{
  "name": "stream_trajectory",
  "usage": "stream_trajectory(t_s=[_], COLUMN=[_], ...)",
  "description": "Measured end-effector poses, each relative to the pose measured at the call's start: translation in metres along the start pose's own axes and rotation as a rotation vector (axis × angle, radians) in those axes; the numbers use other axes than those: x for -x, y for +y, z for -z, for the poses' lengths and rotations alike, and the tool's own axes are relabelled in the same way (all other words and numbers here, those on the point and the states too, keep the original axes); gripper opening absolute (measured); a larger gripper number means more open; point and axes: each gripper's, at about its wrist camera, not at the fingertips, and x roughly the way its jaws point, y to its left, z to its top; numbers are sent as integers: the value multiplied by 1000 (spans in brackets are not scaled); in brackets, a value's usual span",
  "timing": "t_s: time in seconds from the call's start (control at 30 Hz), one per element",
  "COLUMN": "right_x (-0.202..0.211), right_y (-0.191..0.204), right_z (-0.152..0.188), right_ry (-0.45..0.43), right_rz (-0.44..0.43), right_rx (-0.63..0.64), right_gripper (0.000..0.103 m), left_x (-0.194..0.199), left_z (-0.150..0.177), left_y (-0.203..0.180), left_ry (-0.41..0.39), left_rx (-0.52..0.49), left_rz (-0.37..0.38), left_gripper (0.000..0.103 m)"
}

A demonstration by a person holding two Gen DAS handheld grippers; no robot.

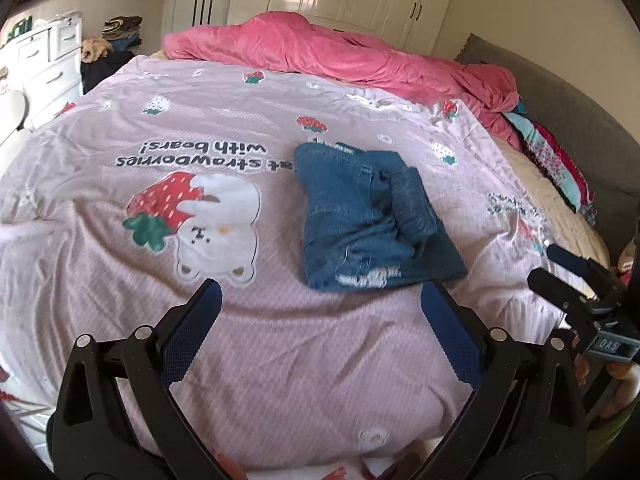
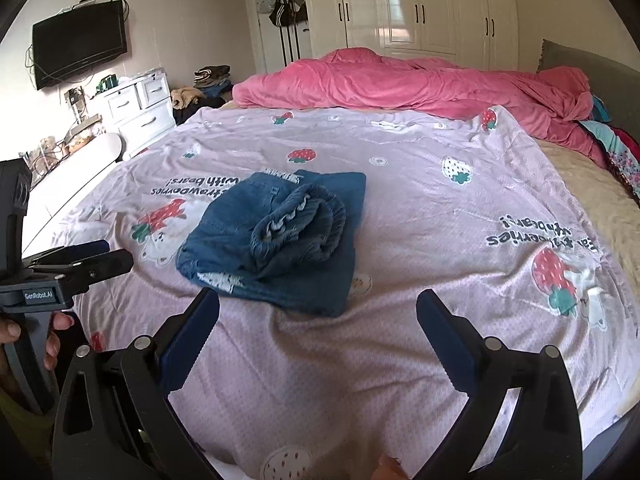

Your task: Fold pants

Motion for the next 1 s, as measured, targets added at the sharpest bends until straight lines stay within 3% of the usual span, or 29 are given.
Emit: stream_trajectory(t_s=[0.47,0.6,1.0], right_x=[10,2,-11], right_y=[0,-1,-2], right_z=[29,38,45], right_ry=[-15,20,50], right_rz=[41,36,31], right_rx=[-12,-33,-47], right_gripper=[99,99,99], left_x=[0,-9,-16], left_z=[37,46,51], left_y=[-11,-15,-12], left_ry=[-4,23,48], left_rx=[-21,-18,-5], left_rz=[-18,-11,-23], left_gripper=[94,94,94])
